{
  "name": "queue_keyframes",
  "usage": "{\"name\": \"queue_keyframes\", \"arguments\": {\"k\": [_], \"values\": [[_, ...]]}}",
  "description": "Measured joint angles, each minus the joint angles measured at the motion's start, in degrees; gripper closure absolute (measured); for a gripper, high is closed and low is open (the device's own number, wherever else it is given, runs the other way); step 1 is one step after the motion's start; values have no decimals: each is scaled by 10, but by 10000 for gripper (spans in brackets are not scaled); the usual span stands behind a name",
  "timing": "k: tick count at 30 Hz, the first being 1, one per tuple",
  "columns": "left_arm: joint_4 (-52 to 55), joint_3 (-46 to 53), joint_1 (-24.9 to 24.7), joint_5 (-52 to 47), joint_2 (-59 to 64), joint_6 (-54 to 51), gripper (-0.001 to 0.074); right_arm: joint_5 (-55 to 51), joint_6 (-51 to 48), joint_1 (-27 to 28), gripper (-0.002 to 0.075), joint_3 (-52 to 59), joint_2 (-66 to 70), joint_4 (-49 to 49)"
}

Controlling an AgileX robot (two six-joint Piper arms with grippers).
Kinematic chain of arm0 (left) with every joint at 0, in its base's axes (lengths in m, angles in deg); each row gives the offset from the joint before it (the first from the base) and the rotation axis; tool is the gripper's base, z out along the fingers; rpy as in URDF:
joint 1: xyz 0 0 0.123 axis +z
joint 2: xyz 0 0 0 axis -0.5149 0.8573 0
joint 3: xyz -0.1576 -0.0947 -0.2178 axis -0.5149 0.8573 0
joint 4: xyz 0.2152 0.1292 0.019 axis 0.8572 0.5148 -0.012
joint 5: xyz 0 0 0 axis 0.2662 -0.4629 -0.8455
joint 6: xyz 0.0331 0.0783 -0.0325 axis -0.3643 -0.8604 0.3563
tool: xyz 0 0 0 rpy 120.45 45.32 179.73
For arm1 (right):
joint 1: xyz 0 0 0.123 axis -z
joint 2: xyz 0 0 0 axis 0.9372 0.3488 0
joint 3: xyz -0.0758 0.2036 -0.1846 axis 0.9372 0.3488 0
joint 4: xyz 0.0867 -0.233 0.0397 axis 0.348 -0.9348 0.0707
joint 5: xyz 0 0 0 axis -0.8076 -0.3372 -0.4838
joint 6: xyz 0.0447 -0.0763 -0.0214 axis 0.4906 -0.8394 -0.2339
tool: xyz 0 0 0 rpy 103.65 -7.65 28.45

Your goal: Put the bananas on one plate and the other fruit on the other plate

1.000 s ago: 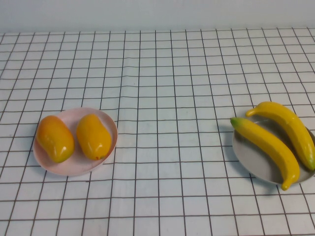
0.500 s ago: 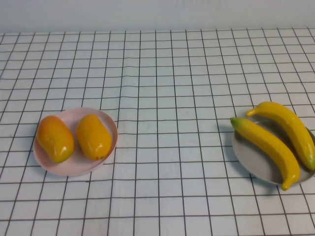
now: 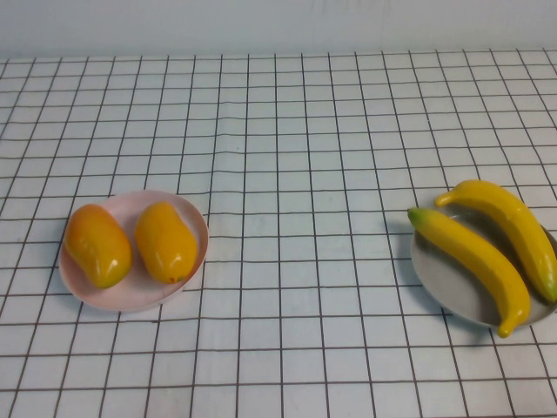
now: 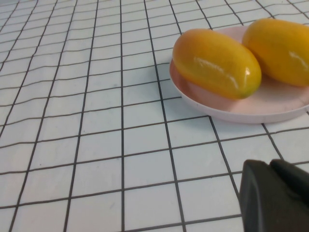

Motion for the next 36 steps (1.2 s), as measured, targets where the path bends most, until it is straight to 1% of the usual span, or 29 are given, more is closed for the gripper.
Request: {"name": "queue_keyframes", "arguments": {"k": [3, 7, 10, 13, 17, 19, 23, 24, 36], "values": [[0, 0, 0, 0, 0, 0, 739, 49, -25, 29, 742, 11, 0, 19], [0, 0, 0, 0, 0, 0, 739, 39, -33, 31, 742, 11, 0, 23], [0, 0, 0, 0, 0, 0, 739, -3, -34, 15, 742, 11, 0, 25], [0, 0, 0, 0, 0, 0, 739, -41, -30, -17, 742, 11, 0, 26], [0, 0, 0, 0, 0, 0, 739, -61, -29, -67, 742, 12, 0, 36], [0, 0, 0, 0, 0, 0, 739, -79, -24, -83, 742, 12, 0, 40], [0, 0, 0, 0, 0, 0, 739, -92, -16, -88, 742, 13, 0, 42], [0, 0, 0, 0, 0, 0, 739, -92, -16, -98, 742, 13, 0, 42], [0, 0, 0, 0, 0, 0, 739, -93, -16, -93, 742, 13, 0, 43]]}}
